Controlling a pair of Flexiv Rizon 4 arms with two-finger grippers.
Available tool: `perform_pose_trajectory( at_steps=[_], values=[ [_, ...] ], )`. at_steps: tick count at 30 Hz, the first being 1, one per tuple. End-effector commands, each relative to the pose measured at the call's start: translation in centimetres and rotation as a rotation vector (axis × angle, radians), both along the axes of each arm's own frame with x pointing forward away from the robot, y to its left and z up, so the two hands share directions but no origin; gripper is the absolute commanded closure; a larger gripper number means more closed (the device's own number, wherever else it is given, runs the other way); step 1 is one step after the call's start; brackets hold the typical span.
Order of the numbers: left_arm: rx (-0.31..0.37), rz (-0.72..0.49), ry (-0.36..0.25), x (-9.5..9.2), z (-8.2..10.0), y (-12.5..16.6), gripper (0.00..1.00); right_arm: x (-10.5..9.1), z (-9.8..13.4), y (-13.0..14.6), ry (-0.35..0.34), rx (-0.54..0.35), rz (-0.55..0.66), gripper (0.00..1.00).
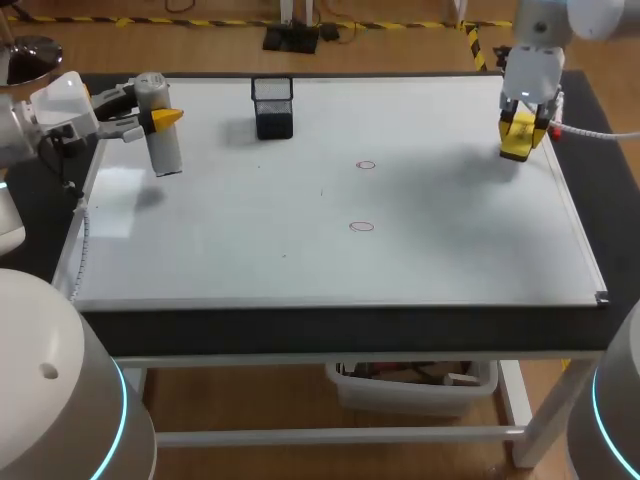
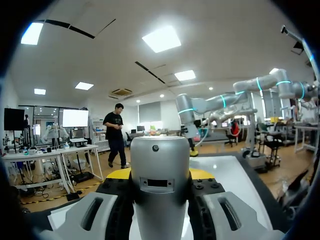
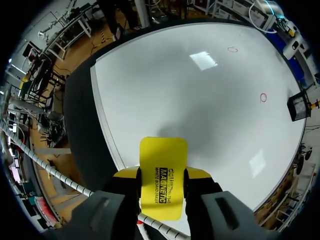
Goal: Pick up the inspection probe, press it on each red-marked spot on the whiteboard one by one, put down the probe, pick up the eraser, and wipe off all the red marks.
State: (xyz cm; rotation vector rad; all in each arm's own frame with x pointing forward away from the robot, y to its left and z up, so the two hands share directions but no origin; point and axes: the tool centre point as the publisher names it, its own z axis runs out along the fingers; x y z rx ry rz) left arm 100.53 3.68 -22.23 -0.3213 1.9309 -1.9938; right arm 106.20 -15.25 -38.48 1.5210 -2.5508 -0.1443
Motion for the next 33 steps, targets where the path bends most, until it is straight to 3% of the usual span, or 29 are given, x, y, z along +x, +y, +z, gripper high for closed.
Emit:
perform_pose_trajectory(
  at_steps=[1, 15, 24, 33],
  values=[
    [-0.001, -0.039, 0.003, -0.7, 0.3, -2.2, 1.0, 0.0, 0.1, -0.1, 0.0, -0.002, 0.002, 1.0],
    [-0.014, -0.3, -0.02, -4.0, 1.3, -13.3, 1.0, 0.0, 0.1, -0.1, 0.0, -0.002, 0.002, 1.0],
    [-0.029, -0.411, -0.009, -3.9, 0.9, -20.0, 1.0, 0.0, 0.1, -0.1, 0.0, -0.002, 0.002, 1.0],
    [-0.05, -0.471, -0.022, -2.0, 0.2, -24.9, 1.0, 0.0, 0.1, -0.1, 0.0, -0.002, 0.002, 1.0]
  ],
)
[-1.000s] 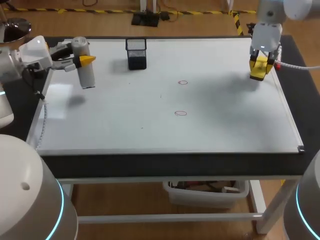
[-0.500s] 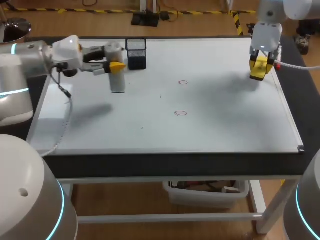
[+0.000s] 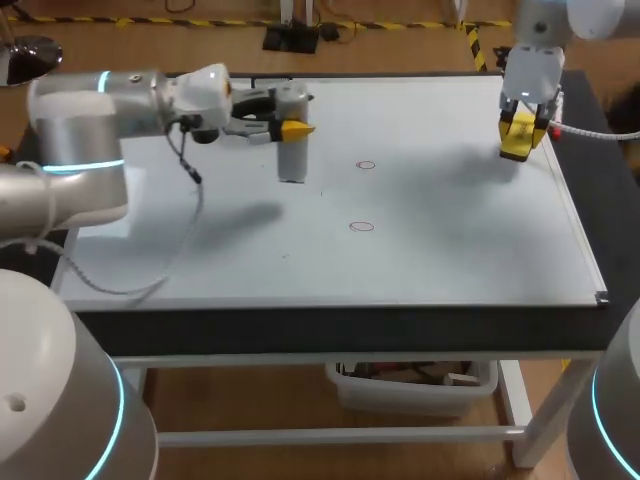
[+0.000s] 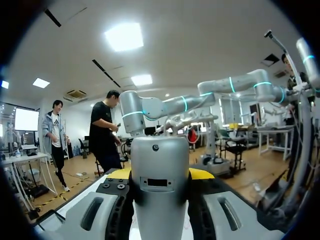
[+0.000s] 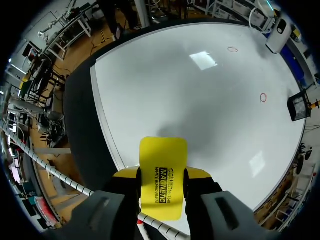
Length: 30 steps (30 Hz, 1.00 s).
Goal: Pick up the inspection probe, press it on each red-marked spot on the whiteboard one by one, put down the probe, pick up the eraser, and wipe off all the red marks.
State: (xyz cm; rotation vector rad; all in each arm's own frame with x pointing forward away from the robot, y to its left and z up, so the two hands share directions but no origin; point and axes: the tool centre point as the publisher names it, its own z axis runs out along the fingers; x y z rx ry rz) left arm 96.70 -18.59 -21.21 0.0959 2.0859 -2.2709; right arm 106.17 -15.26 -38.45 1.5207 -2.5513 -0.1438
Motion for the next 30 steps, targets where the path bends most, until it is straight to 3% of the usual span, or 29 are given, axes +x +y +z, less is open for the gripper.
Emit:
perform_pose_trajectory(
  at_steps=[1, 13, 30],
  values=[
    [-0.021, -0.063, -0.006, 2.0, -0.9, -3.1, 1.0, 0.1, 0.1, -0.1, 0.0, -0.002, 0.002, 1.0],
    [-0.015, -0.103, 0.004, 4.1, -2.4, -7.6, 1.0, 0.1, 0.1, -0.1, 0.0, -0.002, 0.002, 1.0],
    [-0.01, -0.016, -0.001, 6.8, -3.6, -11.7, 1.0, 0.1, 0.1, -0.1, 0.0, -0.002, 0.002, 1.0]
  ],
)
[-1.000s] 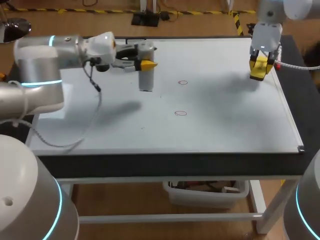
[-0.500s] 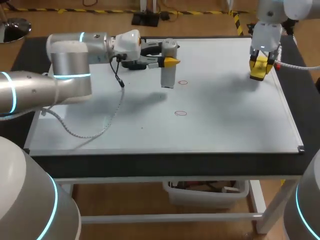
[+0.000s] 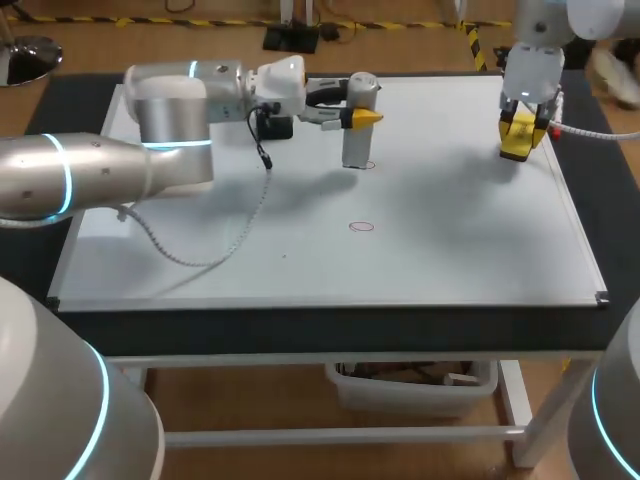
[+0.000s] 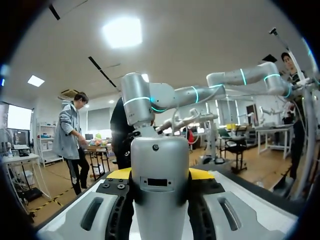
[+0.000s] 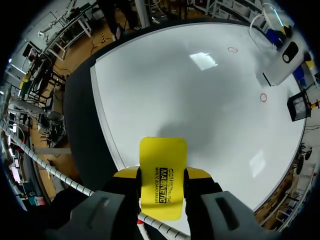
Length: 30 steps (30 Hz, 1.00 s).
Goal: Pick up the inspection probe, press it on each red-marked spot on the whiteboard one by one, put down the probe, pick up the eraser, and wipe off all the red marks.
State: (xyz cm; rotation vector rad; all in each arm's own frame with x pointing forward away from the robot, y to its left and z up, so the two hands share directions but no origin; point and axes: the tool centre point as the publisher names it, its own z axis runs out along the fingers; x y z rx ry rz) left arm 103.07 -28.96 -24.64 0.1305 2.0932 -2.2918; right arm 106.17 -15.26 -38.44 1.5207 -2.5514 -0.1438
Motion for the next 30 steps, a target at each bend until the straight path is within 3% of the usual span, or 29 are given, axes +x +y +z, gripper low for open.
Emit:
perform_pose_trajectory(
  at_steps=[1, 17, 30],
  values=[
    [-0.005, 0.016, 0.001, 0.5, -0.2, -1.5, 1.0, 0.1, 0.1, -0.1, 0.0, -0.002, 0.002, 1.0],
    [-0.037, 0.069, 0.017, 2.5, -1.5, -1.4, 1.0, 0.1, 0.1, -0.1, 0.0, -0.002, 0.002, 1.0],
    [-0.032, 0.052, 0.011, 2.6, -2.0, -2.2, 1.0, 0.1, 0.1, -0.1, 0.0, -0.002, 0.002, 1.0]
  ],
)
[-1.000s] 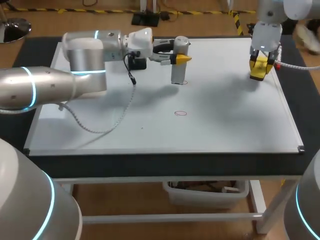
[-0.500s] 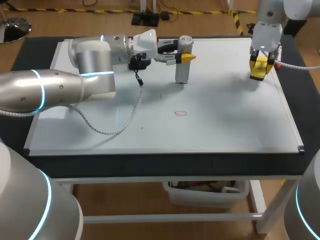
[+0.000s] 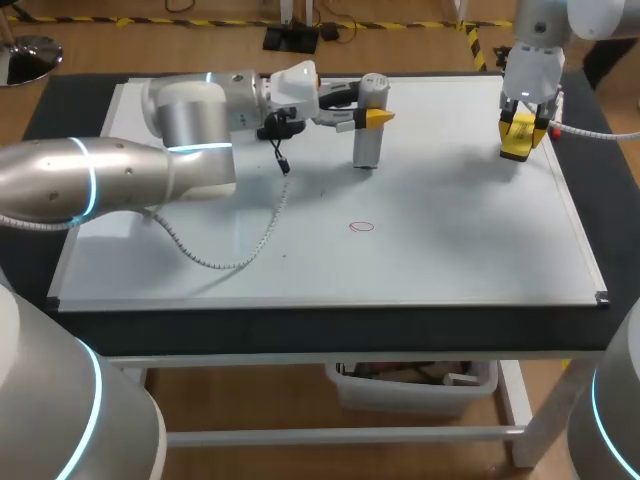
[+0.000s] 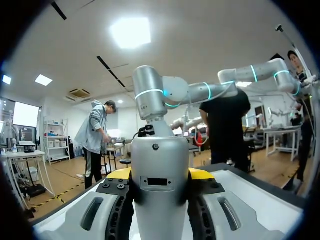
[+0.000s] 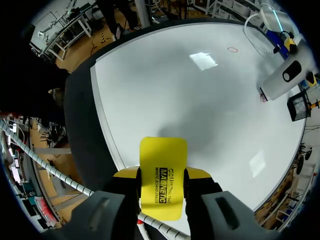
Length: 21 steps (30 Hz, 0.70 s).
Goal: Pick up the inspection probe, press it on each red-marked spot on the whiteboard one by one, put down the probe, pick up the eraser, and wipe off all the red marks.
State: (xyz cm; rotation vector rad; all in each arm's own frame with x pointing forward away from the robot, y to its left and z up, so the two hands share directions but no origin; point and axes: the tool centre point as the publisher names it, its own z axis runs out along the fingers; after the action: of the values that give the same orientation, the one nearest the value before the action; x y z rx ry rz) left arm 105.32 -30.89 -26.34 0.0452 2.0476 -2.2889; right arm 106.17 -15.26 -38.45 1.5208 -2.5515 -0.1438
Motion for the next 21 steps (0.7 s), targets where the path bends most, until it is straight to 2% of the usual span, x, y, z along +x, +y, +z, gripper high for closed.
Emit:
perform_pose_trajectory(
  at_steps=[1, 16, 21],
  values=[
    [-0.01, -0.017, -0.009, 0.4, -0.4, -0.2, 1.0, 0.1, 0.1, -0.1, 0.0, -0.002, 0.002, 1.0],
    [-0.005, -0.03, -0.007, 0.8, -1.7, 0.3, 1.0, 0.1, 0.1, -0.1, 0.0, -0.002, 0.002, 1.0],
    [0.016, -0.032, -0.001, 0.7, -2.0, 0.5, 1.0, 0.1, 0.1, -0.1, 0.0, -0.002, 0.002, 1.0]
  ],
)
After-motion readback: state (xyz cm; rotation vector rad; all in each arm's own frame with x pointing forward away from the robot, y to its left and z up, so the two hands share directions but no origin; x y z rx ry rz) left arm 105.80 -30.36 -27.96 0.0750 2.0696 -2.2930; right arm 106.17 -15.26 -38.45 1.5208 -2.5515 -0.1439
